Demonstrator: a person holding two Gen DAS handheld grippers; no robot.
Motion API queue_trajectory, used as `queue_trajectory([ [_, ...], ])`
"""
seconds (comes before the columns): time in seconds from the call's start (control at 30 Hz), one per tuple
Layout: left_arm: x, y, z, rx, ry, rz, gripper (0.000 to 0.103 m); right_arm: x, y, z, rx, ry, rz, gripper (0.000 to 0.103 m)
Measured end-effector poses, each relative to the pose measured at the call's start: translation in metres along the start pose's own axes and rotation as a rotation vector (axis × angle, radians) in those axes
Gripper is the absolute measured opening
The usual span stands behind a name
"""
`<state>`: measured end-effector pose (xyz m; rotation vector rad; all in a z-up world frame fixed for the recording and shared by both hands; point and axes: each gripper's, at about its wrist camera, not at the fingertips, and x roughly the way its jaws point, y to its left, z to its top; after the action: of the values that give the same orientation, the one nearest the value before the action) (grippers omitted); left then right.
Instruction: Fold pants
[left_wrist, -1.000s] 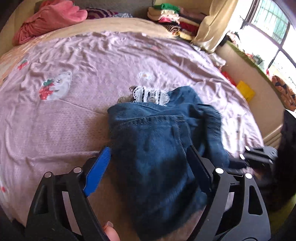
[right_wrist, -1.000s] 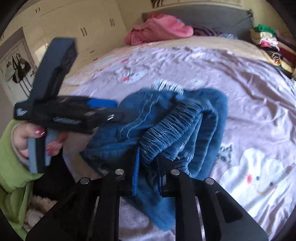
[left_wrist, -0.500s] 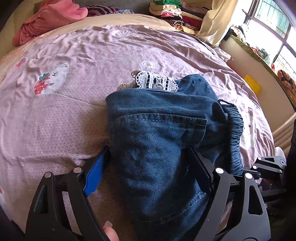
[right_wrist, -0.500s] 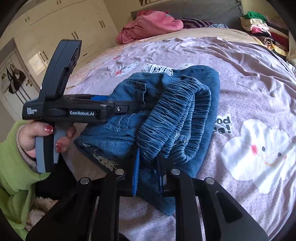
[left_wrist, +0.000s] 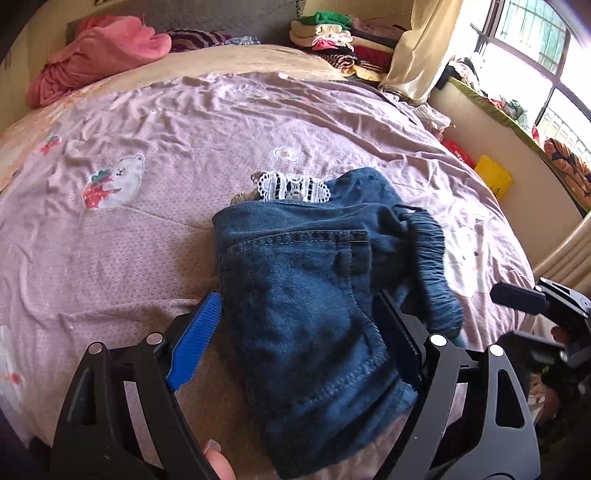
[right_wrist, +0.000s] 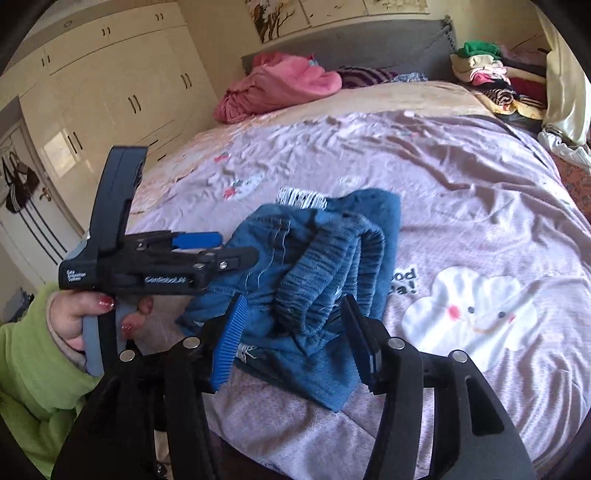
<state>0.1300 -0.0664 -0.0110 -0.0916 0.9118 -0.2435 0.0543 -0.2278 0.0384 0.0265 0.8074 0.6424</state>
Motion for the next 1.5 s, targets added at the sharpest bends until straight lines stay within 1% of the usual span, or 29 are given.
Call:
queue_trajectory([
  [0.07, -0.007, -0.001, 0.0, 0.003, -0.013, 0.003, 0.077, -0.005, -0.002, 0.002, 0.006, -0.013, -0.011, 0.057],
  [0.17, -0.015, -0.002, -0.001, 0.01, -0.028, 0.017, 0.078, -0.012, -0.003, 0.004, 0.011, -0.03, -0.029, 0.059],
  [0.27, -0.022, -0.002, -0.002, 0.013, -0.042, 0.03, 0.08, -0.014, -0.004, 0.007, 0.019, -0.038, -0.046, 0.066],
  [0.43, -0.027, 0.002, -0.004, 0.013, -0.05, 0.053, 0.083, -0.014, -0.009, 0.012, 0.04, -0.046, -0.091, 0.07],
  [0.57, -0.025, 0.007, -0.007, 0.005, -0.043, 0.068, 0.086, -0.007, -0.016, 0.013, 0.067, -0.029, -0.116, 0.078],
  [0.7, -0.02, 0.011, -0.009, -0.004, -0.029, 0.079, 0.089, 0.007, -0.027, 0.012, 0.117, 0.006, -0.13, 0.08],
  [0.83, -0.01, 0.013, -0.012, -0.007, -0.003, 0.085, 0.09, 0.033, -0.038, 0.007, 0.166, 0.08, -0.126, 0.083],
  [0.93, 0.0, 0.013, -0.015, -0.003, 0.018, 0.094, 0.09, 0.046, -0.044, 0.005, 0.196, 0.1, -0.105, 0.083],
  [1.07, 0.009, 0.013, -0.018, -0.002, 0.039, 0.106, 0.091, 0.055, -0.052, 0.004, 0.235, 0.098, -0.08, 0.087],
  [1.3, 0.018, 0.015, -0.018, -0.004, 0.049, 0.12, 0.093, 0.064, -0.056, 0.007, 0.249, 0.091, -0.04, 0.087],
  [1.43, 0.022, 0.015, -0.018, -0.005, 0.054, 0.118, 0.093, 0.057, -0.054, 0.011, 0.252, 0.051, -0.014, 0.087],
  [1.5, 0.024, 0.015, -0.018, -0.006, 0.056, 0.117, 0.093, 0.059, -0.051, 0.014, 0.236, 0.057, -0.009, 0.092],
])
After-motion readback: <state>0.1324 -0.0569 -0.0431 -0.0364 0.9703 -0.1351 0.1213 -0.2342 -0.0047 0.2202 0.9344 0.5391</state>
